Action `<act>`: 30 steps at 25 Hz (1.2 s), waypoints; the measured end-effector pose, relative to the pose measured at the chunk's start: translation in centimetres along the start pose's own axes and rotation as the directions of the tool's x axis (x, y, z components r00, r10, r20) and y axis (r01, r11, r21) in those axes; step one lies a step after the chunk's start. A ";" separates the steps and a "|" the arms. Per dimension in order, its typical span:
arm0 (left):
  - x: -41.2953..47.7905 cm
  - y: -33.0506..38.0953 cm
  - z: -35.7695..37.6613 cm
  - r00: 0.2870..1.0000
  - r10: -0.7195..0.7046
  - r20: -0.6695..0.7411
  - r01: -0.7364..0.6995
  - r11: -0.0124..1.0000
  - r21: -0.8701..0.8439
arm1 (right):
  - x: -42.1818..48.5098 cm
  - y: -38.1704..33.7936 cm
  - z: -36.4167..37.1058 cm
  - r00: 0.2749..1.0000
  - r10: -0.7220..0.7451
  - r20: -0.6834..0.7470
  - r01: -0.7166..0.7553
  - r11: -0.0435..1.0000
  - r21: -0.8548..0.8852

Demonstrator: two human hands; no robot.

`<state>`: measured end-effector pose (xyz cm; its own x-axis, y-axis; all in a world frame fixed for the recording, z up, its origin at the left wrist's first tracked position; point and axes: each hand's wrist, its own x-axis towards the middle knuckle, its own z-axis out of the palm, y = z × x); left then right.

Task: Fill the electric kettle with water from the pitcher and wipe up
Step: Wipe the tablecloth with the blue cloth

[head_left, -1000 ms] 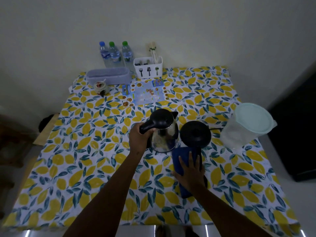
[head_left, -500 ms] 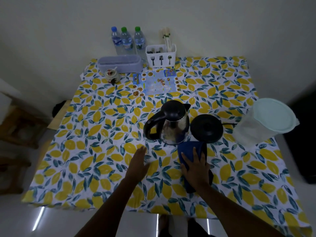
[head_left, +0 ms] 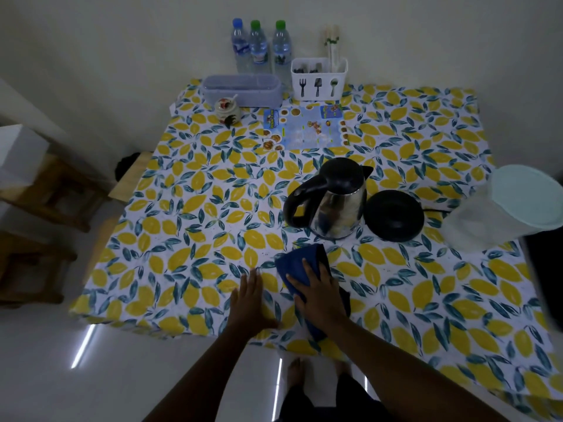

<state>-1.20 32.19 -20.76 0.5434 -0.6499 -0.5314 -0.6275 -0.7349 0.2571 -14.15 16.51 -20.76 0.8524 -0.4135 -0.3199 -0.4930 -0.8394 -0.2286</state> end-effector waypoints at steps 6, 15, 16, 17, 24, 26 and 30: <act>-0.4 -0.2 -0.4 0.999 0.042 0.017 -0.041 0.999 -0.010 | -3.9 5.4 0.1 0.998 0.055 -0.012 -0.055 0.996 -0.069; -0.4 -0.4 -0.7 0.997 0.063 0.042 -0.062 0.998 -0.007 | -0.8 -2.6 -0.1 0.998 0.058 -0.008 -0.059 0.996 -0.069; -0.4 -0.6 -0.9 0.996 0.068 0.050 -0.068 0.998 -0.002 | -2.3 -2.8 0.4 1.000 0.000 0.020 0.001 0.997 -0.081; -0.3 -0.7 -1.0 0.996 0.072 0.059 -0.073 0.997 0.001 | -4.0 -2.5 0.8 0.997 -0.054 0.052 0.058 0.995 -0.080; -0.3 -0.7 -1.3 0.992 0.073 0.103 -0.076 0.997 0.025 | -6.0 9.3 -0.8 0.999 0.041 0.025 -0.034 0.977 -0.211; -0.1 -0.6 -1.3 0.992 0.070 0.109 -0.073 0.997 0.028 | -4.1 10.6 -2.2 0.958 0.284 -0.044 -0.287 0.953 -0.097; -0.1 -0.5 -1.2 0.991 0.067 0.119 -0.072 0.997 0.038 | -0.6 6.6 -3.3 0.889 0.449 -0.091 -0.450 0.893 0.010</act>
<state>-0.26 32.38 -19.88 0.4296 -0.6702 -0.6053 -0.6856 -0.6783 0.2644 -17.34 10.08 -18.99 0.5523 -0.7766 -0.3029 -0.8256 -0.5600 -0.0695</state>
